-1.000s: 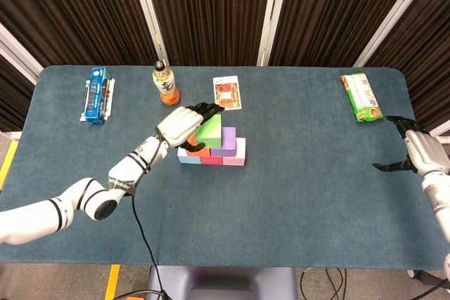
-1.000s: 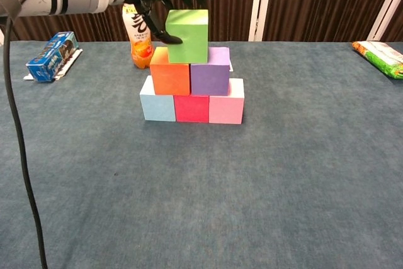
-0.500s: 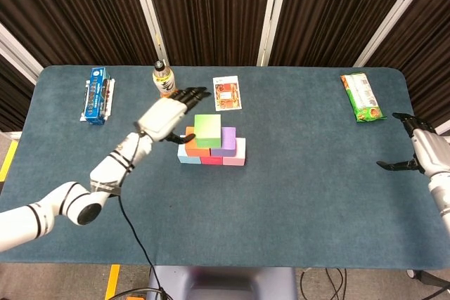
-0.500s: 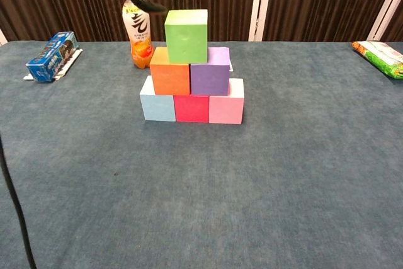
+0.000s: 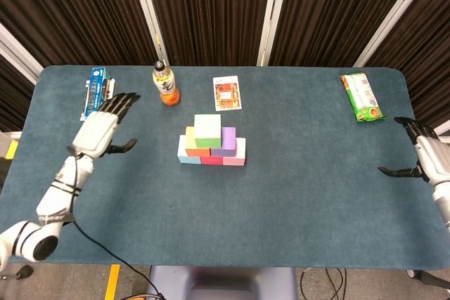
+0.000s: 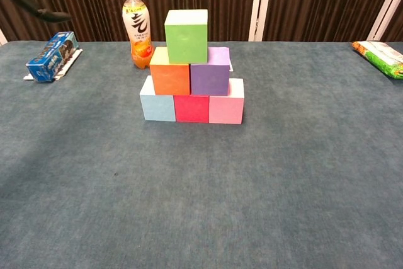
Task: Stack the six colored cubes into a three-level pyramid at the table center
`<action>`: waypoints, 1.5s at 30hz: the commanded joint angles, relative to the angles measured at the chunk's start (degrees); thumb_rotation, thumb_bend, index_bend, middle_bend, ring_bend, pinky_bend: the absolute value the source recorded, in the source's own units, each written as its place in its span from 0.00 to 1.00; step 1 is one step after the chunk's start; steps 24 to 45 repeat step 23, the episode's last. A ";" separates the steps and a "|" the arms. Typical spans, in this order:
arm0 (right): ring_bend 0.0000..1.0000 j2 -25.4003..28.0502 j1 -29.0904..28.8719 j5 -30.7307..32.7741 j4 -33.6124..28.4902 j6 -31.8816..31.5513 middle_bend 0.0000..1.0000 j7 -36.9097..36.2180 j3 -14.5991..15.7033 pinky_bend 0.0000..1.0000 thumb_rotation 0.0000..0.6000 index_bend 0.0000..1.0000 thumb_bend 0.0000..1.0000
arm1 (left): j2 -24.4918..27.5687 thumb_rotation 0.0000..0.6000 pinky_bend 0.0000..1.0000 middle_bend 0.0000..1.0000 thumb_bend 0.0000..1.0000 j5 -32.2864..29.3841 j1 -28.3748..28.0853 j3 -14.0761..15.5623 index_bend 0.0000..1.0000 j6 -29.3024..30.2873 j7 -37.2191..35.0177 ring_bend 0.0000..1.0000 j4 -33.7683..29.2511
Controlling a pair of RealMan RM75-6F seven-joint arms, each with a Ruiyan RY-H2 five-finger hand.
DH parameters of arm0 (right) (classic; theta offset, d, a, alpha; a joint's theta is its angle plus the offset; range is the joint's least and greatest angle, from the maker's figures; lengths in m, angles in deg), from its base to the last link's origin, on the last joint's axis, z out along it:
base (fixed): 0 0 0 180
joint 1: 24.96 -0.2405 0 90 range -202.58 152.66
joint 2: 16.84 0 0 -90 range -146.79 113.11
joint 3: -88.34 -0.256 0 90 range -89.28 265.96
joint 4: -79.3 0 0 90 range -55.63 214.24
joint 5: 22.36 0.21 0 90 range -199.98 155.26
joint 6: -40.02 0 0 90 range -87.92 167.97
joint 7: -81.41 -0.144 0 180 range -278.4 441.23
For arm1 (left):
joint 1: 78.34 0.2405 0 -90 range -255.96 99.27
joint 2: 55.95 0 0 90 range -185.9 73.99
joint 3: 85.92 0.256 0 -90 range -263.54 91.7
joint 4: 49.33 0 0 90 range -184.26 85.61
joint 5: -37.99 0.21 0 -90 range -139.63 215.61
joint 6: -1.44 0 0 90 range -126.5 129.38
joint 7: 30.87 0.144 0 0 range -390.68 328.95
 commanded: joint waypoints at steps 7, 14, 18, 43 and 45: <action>0.00 -10.05 9.20 -16.59 8.06 -20.67 0.15 -3.24 5.33 0.04 1.00 0.07 0.08 | -0.26 1.00 0.15 0.10 0.30 5.88 16.05 8.78 0.09 17.07 3.00 0.06 -4.10; 0.00 -15.57 13.72 -21.24 13.17 -29.55 0.12 -2.47 8.07 0.03 1.00 0.06 0.09 | -2.33 1.00 0.15 0.11 0.30 9.31 25.34 13.02 0.10 25.21 1.22 0.06 -2.34; 0.00 -17.43 16.12 -21.28 14.46 -31.99 0.12 -2.33 9.29 0.01 1.00 0.06 0.10 | -4.44 1.00 0.14 0.11 0.30 12.03 29.88 14.76 0.10 29.74 1.78 0.06 -0.05; 0.00 -18.62 17.92 -20.98 15.72 -33.70 0.12 -2.64 9.83 0.00 1.00 0.06 0.09 | -5.51 1.00 0.13 0.11 0.30 14.27 33.31 15.71 0.10 32.25 1.63 0.06 1.16; 0.00 -18.62 17.92 -20.98 15.72 -33.70 0.12 -2.64 9.83 0.00 1.00 0.06 0.09 | -5.51 1.00 0.13 0.11 0.30 14.27 33.31 15.71 0.10 32.25 1.63 0.06 1.16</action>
